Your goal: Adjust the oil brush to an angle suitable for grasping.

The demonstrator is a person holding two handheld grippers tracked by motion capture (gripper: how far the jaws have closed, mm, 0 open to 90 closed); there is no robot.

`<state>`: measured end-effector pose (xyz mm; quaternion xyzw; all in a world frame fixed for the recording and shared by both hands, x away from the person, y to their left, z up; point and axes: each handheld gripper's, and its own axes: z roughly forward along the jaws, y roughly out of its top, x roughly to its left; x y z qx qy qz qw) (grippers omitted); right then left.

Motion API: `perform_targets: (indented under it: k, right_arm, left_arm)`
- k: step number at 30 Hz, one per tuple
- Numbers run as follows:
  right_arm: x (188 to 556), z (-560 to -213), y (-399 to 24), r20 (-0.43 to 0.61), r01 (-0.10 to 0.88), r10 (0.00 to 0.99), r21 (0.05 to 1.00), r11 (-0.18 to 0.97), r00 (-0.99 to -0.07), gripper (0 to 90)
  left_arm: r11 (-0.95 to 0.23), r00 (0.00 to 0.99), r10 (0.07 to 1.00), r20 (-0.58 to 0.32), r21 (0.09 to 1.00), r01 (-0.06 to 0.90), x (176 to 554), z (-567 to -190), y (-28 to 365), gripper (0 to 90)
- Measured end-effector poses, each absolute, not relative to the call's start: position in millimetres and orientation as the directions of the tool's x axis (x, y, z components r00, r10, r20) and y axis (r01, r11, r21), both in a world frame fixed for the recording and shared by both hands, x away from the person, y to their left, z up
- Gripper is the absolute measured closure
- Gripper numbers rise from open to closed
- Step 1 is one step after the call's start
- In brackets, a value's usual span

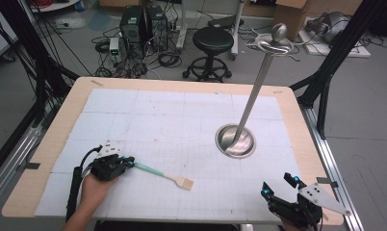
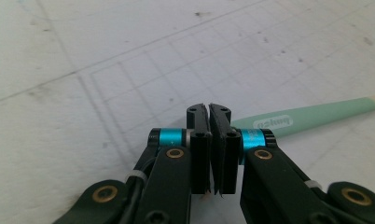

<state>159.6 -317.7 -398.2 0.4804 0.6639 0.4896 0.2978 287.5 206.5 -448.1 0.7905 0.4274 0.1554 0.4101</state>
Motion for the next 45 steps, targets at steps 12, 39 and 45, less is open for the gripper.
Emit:
perform_targets:
  k: [12, 39, 45]
  right_arm:
    - [159, -398, -318, 0.08, 0.346, 0.929, 0.937, 0.054, -0.361, 18.3]
    - [159, -398, -318, 0.08, 0.345, 0.927, 0.937, 0.055, -0.366, 18.2]
    - [159, -398, -318, 0.081, 0.345, 0.927, 0.937, 0.054, -0.366, 18.2]
  left_arm:
    - [-0.336, 0.658, 0.743, -0.124, 0.781, 0.527, 278, -446, 162, 86.2]
    - [-0.304, 0.636, 0.755, -0.158, 0.775, 0.554, 297, -449, 147, 87.3]
    - [-0.326, 0.668, 0.727, -0.161, 0.775, 0.542, 293, -449, 143, 86.6]
